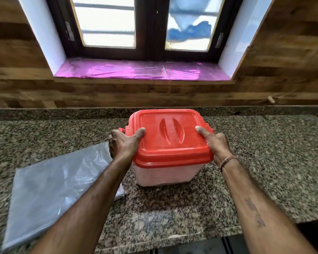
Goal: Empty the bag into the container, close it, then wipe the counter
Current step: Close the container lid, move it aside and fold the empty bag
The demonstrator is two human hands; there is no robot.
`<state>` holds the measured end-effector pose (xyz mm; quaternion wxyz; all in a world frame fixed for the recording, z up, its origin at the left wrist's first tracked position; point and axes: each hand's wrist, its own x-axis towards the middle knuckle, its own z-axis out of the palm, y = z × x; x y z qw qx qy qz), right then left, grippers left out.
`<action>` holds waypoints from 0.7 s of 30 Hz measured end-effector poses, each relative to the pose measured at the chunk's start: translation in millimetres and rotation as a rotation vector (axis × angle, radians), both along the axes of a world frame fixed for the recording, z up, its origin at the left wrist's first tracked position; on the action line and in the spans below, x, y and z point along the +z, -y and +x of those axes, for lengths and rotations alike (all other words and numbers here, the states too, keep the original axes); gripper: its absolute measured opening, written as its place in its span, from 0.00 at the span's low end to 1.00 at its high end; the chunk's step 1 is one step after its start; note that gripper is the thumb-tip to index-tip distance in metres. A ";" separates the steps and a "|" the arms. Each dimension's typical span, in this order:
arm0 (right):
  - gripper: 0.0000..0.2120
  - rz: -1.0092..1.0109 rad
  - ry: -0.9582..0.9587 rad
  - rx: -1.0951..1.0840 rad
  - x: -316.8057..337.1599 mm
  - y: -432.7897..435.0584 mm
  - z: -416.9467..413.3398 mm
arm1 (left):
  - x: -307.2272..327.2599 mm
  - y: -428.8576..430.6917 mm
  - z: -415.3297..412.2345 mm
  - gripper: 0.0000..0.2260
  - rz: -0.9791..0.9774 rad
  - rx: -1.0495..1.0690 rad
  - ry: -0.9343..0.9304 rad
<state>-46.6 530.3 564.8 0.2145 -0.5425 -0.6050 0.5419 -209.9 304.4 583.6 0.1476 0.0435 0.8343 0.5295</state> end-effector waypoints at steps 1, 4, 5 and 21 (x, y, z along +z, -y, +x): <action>0.51 0.108 0.052 -0.044 -0.1 1.7 -1.5 | 1.6 -0.8 1.9 0.40 -0.008 -0.008 -0.003; 0.49 0.277 0.160 -0.062 0.0 3.2 -4.9 | 3.3 0.2 3.8 0.43 -0.029 -0.044 -0.063; 0.48 0.276 0.174 -0.046 0.3 3.8 -5.5 | 1.0 0.5 1.7 0.43 -0.051 -0.051 -0.072; 0.27 0.617 0.449 0.224 19.3 17.5 -4.0 | -8.9 -3.6 3.5 0.20 0.005 -0.123 -0.248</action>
